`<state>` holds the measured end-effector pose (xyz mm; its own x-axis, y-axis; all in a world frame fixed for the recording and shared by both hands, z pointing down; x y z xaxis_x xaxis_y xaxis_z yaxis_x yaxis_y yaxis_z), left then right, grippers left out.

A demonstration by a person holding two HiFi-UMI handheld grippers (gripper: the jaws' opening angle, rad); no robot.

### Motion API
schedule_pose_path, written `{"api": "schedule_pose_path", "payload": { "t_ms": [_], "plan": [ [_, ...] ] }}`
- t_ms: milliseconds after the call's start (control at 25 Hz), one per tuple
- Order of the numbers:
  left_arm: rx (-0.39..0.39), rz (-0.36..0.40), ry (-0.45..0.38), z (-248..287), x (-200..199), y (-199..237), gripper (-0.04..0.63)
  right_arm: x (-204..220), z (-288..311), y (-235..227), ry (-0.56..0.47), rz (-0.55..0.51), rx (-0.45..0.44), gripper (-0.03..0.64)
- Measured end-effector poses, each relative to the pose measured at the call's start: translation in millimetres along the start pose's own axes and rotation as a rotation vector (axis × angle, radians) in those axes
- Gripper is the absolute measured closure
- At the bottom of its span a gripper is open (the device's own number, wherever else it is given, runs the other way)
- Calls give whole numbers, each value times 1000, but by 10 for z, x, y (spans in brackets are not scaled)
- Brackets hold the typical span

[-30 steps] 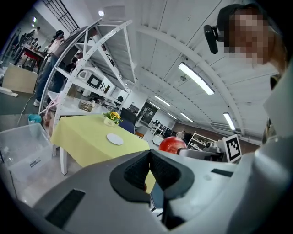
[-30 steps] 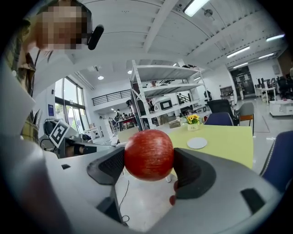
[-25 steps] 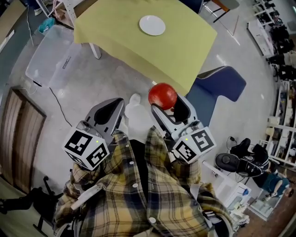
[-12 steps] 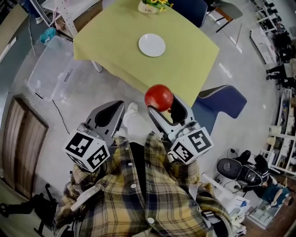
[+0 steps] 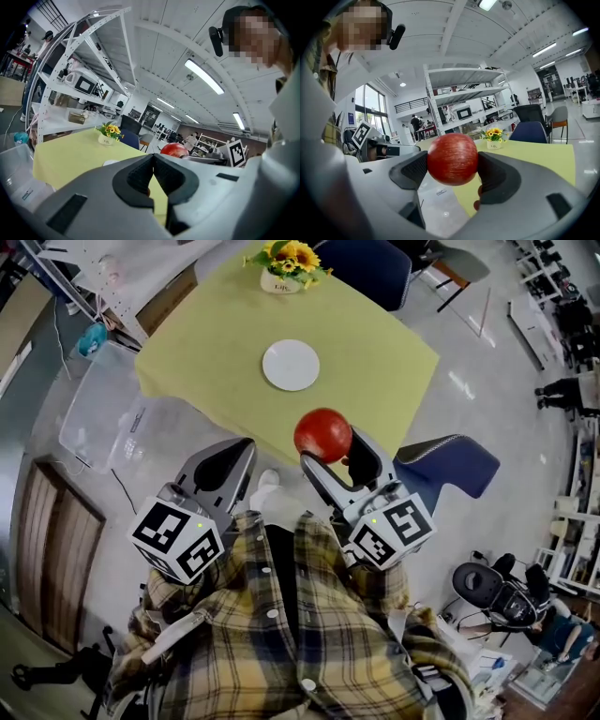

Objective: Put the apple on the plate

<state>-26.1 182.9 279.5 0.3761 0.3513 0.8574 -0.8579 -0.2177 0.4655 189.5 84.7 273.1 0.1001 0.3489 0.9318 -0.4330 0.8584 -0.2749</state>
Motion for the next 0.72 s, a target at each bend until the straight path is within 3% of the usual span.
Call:
{"api": "schedule_pose_path", "payload": {
  "t_ms": [720],
  "plan": [
    [22, 9, 59, 693, -220, 185, 588, -90, 149, -618, -4, 67, 63, 290]
  ]
}}
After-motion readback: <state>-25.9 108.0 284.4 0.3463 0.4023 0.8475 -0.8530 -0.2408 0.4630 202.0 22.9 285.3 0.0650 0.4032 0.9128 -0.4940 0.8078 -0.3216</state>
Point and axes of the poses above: the fingertips, and each gripper's own axes: z forward along the fingers, y to its left, x out of its underside, the point moved 10 cm from there along -z, backward along the fingers, and after that the axes turned 3 degrees about -x, right-handed, at the moved point
